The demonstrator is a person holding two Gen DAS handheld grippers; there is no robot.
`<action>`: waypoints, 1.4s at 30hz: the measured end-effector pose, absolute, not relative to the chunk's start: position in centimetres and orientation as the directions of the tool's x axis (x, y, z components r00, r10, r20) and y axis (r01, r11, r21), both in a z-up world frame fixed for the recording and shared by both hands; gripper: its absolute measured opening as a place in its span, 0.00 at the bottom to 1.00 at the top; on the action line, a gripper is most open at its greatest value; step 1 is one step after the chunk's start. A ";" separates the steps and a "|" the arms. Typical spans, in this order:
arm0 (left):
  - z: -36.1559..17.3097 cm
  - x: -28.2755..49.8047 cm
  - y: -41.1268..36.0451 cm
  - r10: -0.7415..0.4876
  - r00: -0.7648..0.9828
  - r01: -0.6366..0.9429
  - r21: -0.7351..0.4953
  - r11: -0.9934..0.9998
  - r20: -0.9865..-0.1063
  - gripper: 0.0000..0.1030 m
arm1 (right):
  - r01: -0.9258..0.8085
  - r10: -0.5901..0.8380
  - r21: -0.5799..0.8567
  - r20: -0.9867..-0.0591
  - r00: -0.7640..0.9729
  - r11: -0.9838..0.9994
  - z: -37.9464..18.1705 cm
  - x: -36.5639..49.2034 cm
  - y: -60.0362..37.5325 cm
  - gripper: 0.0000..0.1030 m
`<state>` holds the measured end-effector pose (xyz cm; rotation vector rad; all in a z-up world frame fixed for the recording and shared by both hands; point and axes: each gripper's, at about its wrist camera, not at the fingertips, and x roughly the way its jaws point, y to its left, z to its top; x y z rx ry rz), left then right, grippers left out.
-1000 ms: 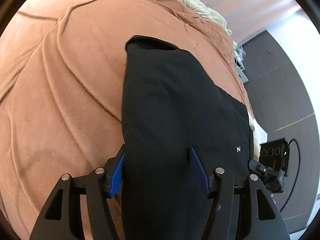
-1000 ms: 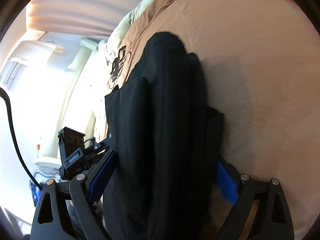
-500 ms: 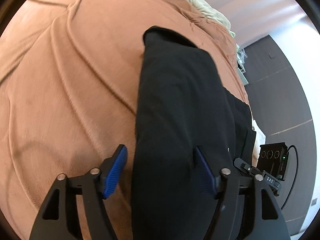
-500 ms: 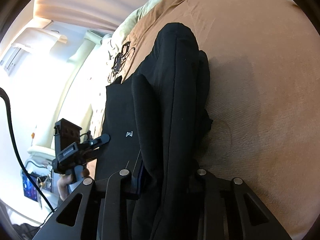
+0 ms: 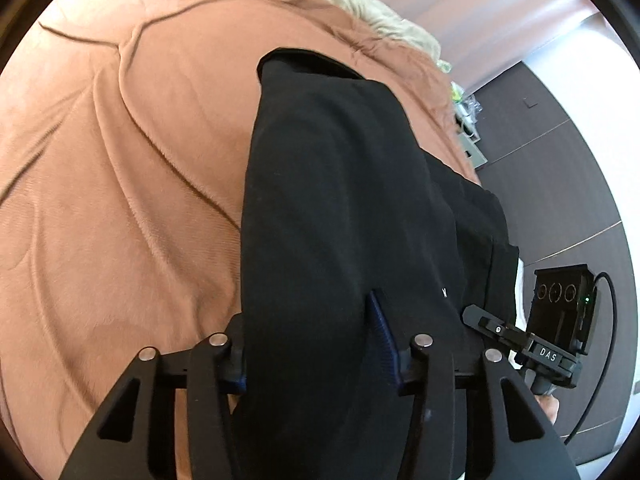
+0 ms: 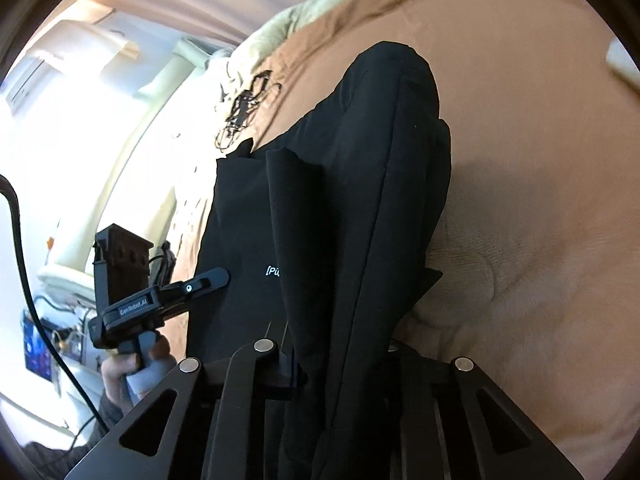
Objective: Fold large clothes
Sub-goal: 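Grasp the folded shirt with both grippers and lift it off the bed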
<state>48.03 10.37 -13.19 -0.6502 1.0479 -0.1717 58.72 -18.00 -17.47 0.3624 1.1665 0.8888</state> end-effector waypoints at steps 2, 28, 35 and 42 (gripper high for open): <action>-11.5 47.0 10.0 -0.423 0.532 -0.153 -0.574 0.804 -0.734 0.47 | -0.428 0.759 0.655 -0.637 0.131 0.623 -16.1 57.9 -18.1 0.18; 1.0 35.8 2.8 -0.455 0.667 0.001 -0.609 0.793 -0.591 0.47 | -0.545 0.768 0.551 -0.543 0.341 0.632 -1.8 47.5 -24.3 0.18; 2.9 34.5 -1.0 -0.490 0.665 0.062 -0.612 0.789 -0.564 0.47 | -0.552 0.735 0.495 -0.541 0.409 0.671 0.2 45.0 -27.0 0.18; 4.6 33.6 -4.9 -0.530 0.657 0.123 -0.618 0.777 -0.536 0.47 | -0.546 0.704 0.451 -0.535 0.468 0.706 1.6 44.9 -30.1 0.18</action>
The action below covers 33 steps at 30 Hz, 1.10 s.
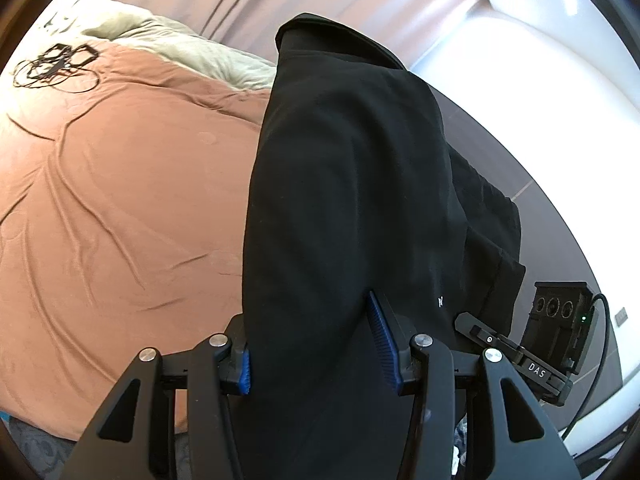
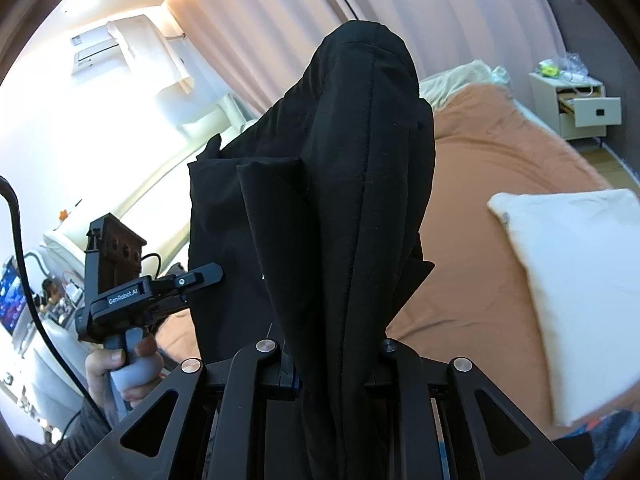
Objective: Fold large clothes
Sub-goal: 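Grasp the folded shirt with both grippers and lift it off the bed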
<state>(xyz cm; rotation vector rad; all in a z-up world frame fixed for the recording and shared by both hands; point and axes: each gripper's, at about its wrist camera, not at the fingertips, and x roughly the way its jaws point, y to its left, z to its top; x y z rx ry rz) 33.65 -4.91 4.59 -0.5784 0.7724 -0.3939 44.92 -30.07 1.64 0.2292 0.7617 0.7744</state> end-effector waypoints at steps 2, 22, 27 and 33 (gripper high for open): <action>5.2 33.7 -6.1 -0.541 0.655 0.139 -0.619 0.773 -0.528 0.47 | -0.546 0.696 0.439 -0.531 0.483 0.714 2.2 44.9 -31.0 0.18; 7.9 41.6 -18.6 -0.674 0.569 0.244 -0.686 0.685 -0.471 0.47 | -0.477 0.532 0.262 -0.576 0.620 0.839 8.1 51.4 -40.3 0.18; 5.8 44.7 -21.7 -0.703 0.516 0.235 -0.709 0.665 -0.489 0.47 | -0.425 0.473 0.241 -0.631 0.615 0.873 7.4 55.5 -42.5 0.18; 2.5 48.1 -24.7 -0.721 0.457 0.194 -0.733 0.653 -0.521 0.47 | -0.389 0.438 0.238 -0.685 0.582 0.890 5.5 60.3 -46.2 0.18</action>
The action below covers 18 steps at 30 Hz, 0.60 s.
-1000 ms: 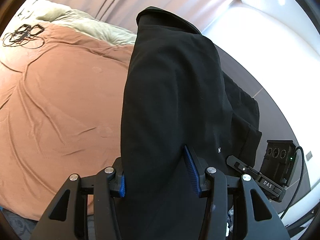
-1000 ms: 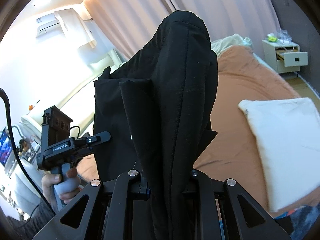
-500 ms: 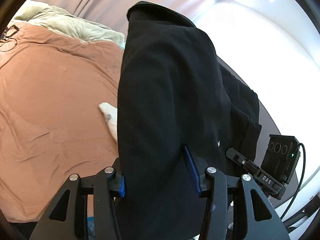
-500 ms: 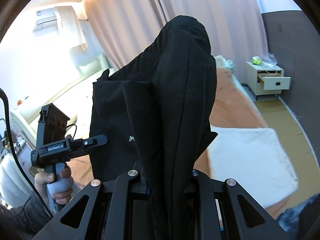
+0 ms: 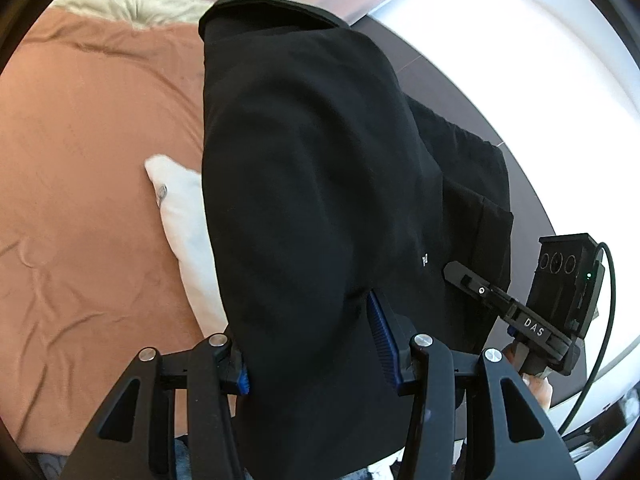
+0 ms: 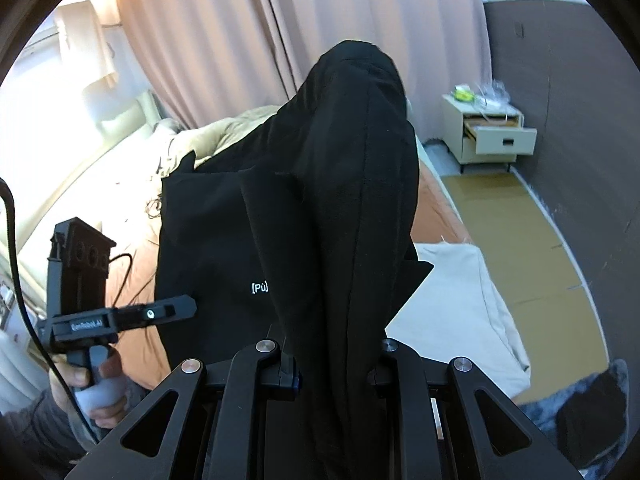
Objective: Fold large clothes
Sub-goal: 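Grasp the folded shirt with both grippers and lift it off the bed, then lower the folded shirt onto the white cloth stack and open both grippers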
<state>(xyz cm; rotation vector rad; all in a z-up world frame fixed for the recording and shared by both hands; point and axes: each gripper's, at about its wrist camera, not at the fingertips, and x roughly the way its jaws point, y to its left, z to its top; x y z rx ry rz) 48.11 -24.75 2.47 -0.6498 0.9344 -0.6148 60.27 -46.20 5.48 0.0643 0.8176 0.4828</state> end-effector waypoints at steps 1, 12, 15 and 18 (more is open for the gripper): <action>1.6 48.9 -25.1 -0.727 0.442 0.183 -0.740 0.647 -0.526 0.47 | -0.380 0.443 0.256 -0.690 0.572 0.889 4.9 61.2 -46.8 0.18; -6.1 54.8 -28.7 -0.743 0.324 0.107 -0.758 0.644 -0.585 0.47 | -0.312 0.384 0.256 -0.792 0.474 0.915 -1.3 69.2 -49.3 0.18; -7.6 56.1 -29.1 -0.738 0.308 0.095 -0.752 0.652 -0.601 0.47 | -0.298 0.367 0.251 -0.814 0.450 0.921 -2.6 70.6 -49.2 0.19; -8.6 56.9 -29.4 -0.741 0.293 0.083 -0.756 0.650 -0.605 0.47 | -0.291 0.342 0.232 -0.837 0.427 0.928 -3.1 71.0 -48.6 0.18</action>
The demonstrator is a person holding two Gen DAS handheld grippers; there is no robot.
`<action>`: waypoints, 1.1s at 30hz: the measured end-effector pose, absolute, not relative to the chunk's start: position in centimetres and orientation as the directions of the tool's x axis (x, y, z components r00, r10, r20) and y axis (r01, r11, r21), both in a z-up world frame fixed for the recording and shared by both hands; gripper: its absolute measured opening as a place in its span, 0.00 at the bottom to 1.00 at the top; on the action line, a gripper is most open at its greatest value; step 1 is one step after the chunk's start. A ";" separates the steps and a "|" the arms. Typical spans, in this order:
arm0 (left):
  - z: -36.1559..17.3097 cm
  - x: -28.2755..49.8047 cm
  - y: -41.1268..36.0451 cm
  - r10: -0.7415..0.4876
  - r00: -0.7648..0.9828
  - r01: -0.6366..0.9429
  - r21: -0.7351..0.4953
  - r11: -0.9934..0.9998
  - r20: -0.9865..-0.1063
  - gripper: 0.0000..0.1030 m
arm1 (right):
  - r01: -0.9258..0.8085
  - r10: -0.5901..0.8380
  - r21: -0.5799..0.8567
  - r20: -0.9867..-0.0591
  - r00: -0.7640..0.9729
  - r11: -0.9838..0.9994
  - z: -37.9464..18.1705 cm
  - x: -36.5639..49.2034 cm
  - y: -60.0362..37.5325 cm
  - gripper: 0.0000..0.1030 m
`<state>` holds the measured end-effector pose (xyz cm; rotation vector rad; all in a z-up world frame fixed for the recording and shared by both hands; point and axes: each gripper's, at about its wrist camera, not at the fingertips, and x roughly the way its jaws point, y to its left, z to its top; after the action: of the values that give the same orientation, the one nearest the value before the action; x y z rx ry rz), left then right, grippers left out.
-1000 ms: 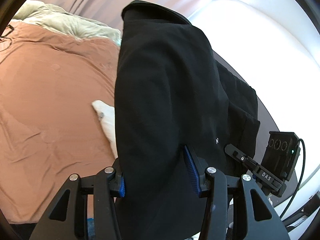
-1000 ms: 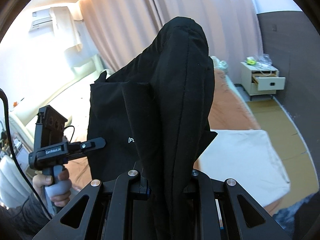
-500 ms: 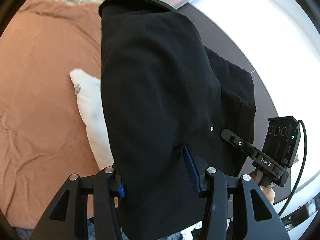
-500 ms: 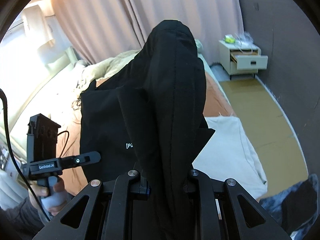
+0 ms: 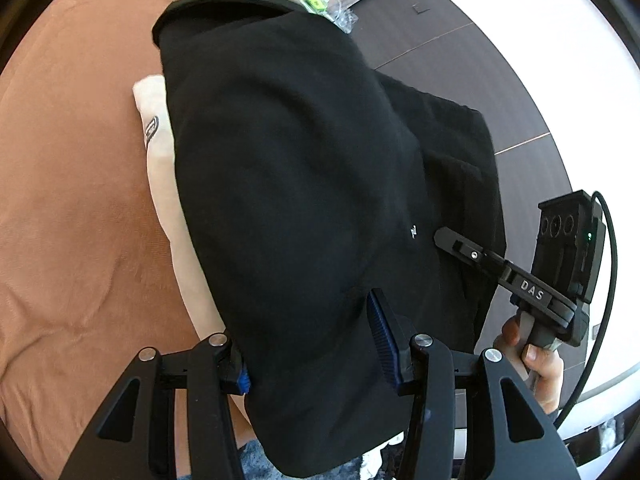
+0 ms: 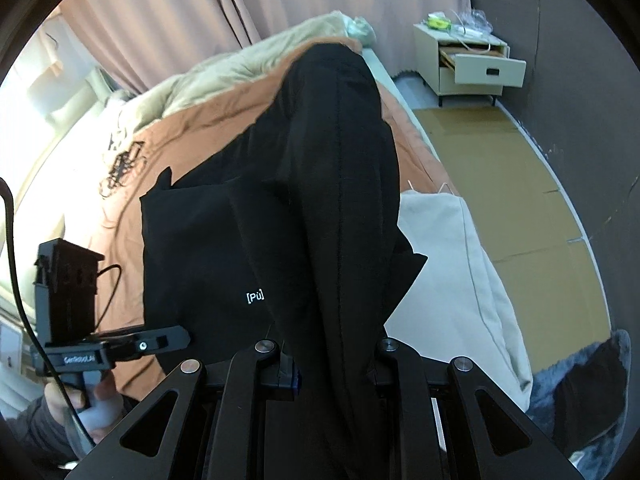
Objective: Fold large clothes
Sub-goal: 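Lower the folded shirt onto the white cloth stack and open both grippers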
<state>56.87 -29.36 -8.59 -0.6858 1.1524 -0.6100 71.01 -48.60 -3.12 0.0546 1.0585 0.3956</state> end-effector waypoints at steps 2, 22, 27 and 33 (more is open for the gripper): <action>-9.2 57.4 -29.5 -0.748 0.278 0.066 -0.765 0.641 -0.603 0.47 | -0.285 0.326 0.219 -0.849 0.416 0.933 -3.7 71.8 -48.5 0.22; -11.5 58.0 -28.3 -0.731 0.206 0.104 -0.728 0.678 -0.651 0.47 | 0.265 0.184 0.348 -0.851 0.492 0.899 -10.0 58.9 -60.5 0.74; -10.9 58.0 -27.8 -0.715 0.206 0.153 -0.700 0.698 -0.668 0.47 | 0.303 0.326 0.509 -0.809 0.490 0.806 -15.1 55.0 -59.9 0.74; -11.5 59.0 -28.5 -0.705 0.181 0.189 -0.679 0.709 -0.686 0.47 | 0.278 0.421 0.626 -0.730 0.539 0.729 -17.1 53.9 -57.9 0.64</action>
<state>59.03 -28.50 -11.48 -0.5043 1.2373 -0.6694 53.87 -57.87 -17.11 0.7843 1.0261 0.0963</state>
